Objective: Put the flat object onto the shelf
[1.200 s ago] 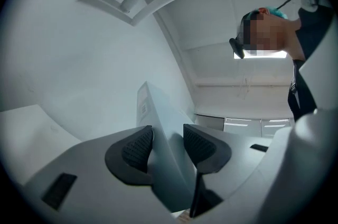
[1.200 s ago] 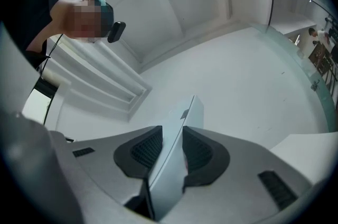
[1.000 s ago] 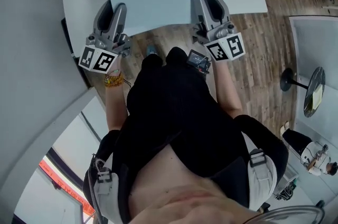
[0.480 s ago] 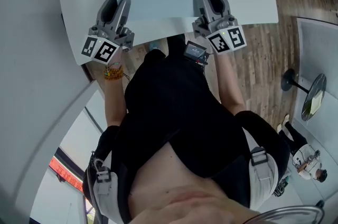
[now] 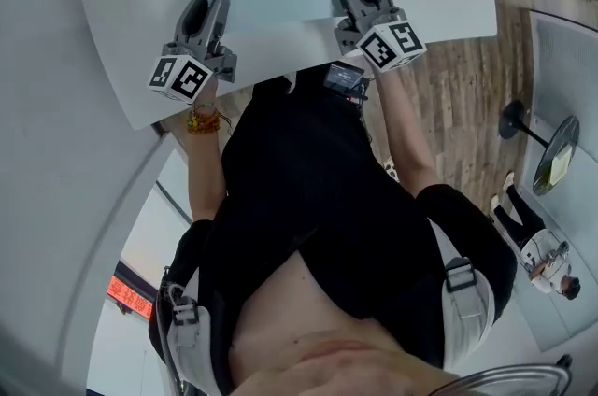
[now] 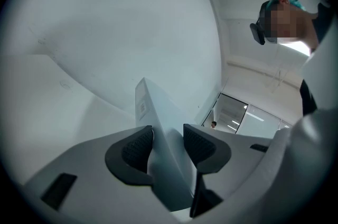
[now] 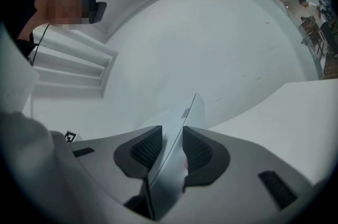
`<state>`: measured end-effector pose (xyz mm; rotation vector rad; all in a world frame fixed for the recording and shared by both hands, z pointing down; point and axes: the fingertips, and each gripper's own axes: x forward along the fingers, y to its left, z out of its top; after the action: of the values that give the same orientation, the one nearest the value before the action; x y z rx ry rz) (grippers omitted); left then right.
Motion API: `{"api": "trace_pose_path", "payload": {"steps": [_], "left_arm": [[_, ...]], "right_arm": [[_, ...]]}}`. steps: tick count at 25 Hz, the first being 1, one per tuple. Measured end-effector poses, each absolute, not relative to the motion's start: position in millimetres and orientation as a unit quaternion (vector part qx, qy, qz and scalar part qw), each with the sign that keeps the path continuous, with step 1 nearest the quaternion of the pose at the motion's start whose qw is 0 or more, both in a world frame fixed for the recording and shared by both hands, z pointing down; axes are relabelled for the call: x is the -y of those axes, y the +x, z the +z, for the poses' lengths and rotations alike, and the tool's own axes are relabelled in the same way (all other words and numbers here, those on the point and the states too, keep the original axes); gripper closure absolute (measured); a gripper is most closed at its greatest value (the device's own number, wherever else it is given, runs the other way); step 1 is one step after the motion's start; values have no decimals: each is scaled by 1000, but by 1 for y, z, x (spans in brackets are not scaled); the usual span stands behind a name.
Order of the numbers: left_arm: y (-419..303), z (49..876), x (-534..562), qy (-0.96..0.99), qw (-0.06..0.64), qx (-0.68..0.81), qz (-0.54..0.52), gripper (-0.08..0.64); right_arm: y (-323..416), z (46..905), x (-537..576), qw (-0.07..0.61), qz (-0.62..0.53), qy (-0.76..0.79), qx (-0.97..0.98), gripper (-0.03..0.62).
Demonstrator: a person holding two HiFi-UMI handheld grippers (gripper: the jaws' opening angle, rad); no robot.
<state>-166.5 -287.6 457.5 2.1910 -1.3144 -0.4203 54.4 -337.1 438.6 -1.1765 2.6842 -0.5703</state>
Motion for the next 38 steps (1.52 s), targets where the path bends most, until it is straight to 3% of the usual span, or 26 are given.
{"api": "trace_pose_path", "payload": {"steps": [11,38], "left_arm": [[-143,502,317,793,334,498,-107,376],[-141,555,308,779,376,498,-59,367]], "right_arm": [[75,494,370,32,-257,-393,-882,476],[78,562,359,-24,-310,-417,-854,459]]}}
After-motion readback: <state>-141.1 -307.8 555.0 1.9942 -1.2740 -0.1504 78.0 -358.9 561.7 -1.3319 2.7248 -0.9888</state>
